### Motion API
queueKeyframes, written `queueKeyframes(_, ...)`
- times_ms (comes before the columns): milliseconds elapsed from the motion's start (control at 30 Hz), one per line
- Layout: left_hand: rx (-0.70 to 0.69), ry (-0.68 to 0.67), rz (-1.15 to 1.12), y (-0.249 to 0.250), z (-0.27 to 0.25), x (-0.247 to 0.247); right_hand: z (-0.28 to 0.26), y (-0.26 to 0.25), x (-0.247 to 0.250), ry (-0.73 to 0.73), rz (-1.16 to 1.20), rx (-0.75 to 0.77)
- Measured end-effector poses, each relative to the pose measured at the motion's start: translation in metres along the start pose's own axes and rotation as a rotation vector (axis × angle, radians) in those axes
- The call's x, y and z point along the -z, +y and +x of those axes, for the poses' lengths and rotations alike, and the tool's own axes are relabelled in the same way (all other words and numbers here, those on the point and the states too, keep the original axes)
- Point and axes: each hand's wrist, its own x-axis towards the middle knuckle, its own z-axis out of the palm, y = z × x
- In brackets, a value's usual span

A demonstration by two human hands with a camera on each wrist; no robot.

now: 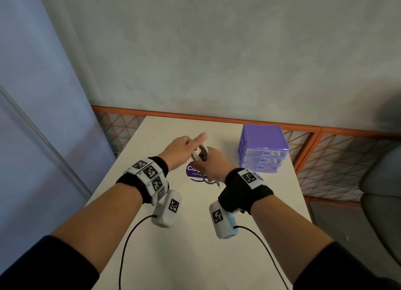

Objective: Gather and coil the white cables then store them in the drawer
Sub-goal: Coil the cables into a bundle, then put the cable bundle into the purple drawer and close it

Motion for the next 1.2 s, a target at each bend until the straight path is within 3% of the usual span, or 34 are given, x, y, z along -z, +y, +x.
queueKeyframes(233, -0.072, 0.107, 0.087, -0.002, 0.022, -0.037, -0.009, 0.026, -0.004, 0.122, -0.157, -0.038)
queueKeyframes(367, -0.021, 0.14, 0.088, 0.004, 0.035, -0.063, -0.022, 0.044, -0.007, 0.415, -0.514, -0.021)
queueKeyframes(433, -0.031, 0.133, 0.108, 0.008, 0.042, -0.078, -0.025, 0.051, -0.003, 0.496, -0.546, -0.043)
queueKeyframes(600, -0.129, 0.071, 0.041, 0.023, 0.058, -0.116, -0.023, 0.084, 0.015, 0.31, -0.025, -0.219)
queueKeyframes(767, -0.157, 0.008, -0.074, 0.031, 0.081, -0.155, -0.023, 0.117, 0.048, 0.169, 0.092, -0.29)
queueKeyframes(900, -0.141, -0.158, 0.029, 0.044, 0.099, -0.184, -0.015, 0.159, 0.065, 0.183, 0.159, -0.365)
queueKeyframes(966, -0.14, -0.216, 0.109, 0.046, 0.113, -0.193, -0.01, 0.185, 0.069, 0.252, 0.339, -0.471)
queueKeyframes(1033, -0.207, -0.13, 0.217, 0.041, 0.132, -0.199, -0.005, 0.208, 0.073, 0.346, 0.622, -0.575)
queueKeyframes(1133, -0.324, 0.103, 0.336, 0.029, 0.164, -0.204, 0.008, 0.236, 0.079, 0.453, 0.926, -0.689)
queueKeyframes(1200, -0.329, 0.112, 0.345, 0.021, 0.18, -0.206, 0.023, 0.25, 0.08, 0.505, 1.006, -0.724)
